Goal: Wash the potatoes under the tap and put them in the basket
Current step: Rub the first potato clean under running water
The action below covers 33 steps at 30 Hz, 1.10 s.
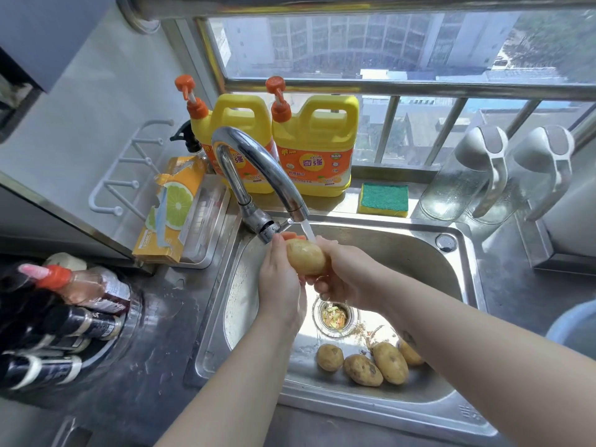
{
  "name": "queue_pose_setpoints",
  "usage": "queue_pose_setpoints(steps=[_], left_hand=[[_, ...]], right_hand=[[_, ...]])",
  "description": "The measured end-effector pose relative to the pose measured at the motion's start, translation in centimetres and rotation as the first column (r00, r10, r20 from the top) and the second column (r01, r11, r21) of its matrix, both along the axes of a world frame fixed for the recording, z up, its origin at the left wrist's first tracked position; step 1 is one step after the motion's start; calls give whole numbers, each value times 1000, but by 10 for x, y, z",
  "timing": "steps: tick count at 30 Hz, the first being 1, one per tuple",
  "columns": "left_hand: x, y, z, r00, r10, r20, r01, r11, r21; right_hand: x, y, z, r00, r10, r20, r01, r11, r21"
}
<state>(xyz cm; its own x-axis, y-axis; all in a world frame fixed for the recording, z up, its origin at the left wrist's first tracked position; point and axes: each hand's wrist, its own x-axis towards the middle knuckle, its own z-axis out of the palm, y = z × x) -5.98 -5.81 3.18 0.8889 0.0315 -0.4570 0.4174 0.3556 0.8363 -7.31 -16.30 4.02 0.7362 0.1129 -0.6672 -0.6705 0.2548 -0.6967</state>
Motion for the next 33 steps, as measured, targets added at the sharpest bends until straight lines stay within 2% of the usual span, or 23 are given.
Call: queue_pose_setpoints(steps=[6,10,14,19,22,24,25,28,30,33], left_hand=[[4,0,1,999,-37,-30,37,999,-8],[7,1,0,998,-16,-68,14,1000,-26],[9,-1,-1,994,0,-109,-9,997,-82],[18,-1,-9,947,13,-320,-87,972,-217],[25,1,-14,883,3,-469,-175,930,-324],[28,1,-17,857,-15,-515,-206,906,-370],[27,1,-15,861,-34,-508,-186,908,-375],[18,1,-6,914,-63,-400,-84,937,-340],[11,2,0,951,-85,-298,-11,952,-305],[6,7,2,977,-72,-200,9,955,-297]], right_hand=[[1,-3,6,992,112,53,-108,991,-79],[3,-13,0,988,145,55,-142,988,-52],[2,-11,0,961,244,131,-201,940,-276],[-2,-17,-6,908,296,297,-182,916,-357],[-6,-26,-14,810,458,367,-188,795,-577],[-8,-27,-18,787,489,375,-156,747,-646],[-8,-27,-18,799,456,391,-126,764,-633],[-7,-26,-14,855,279,437,-49,883,-467],[-5,-22,-10,868,221,444,-13,905,-425],[-4,-12,-4,886,152,437,2,943,-332]])
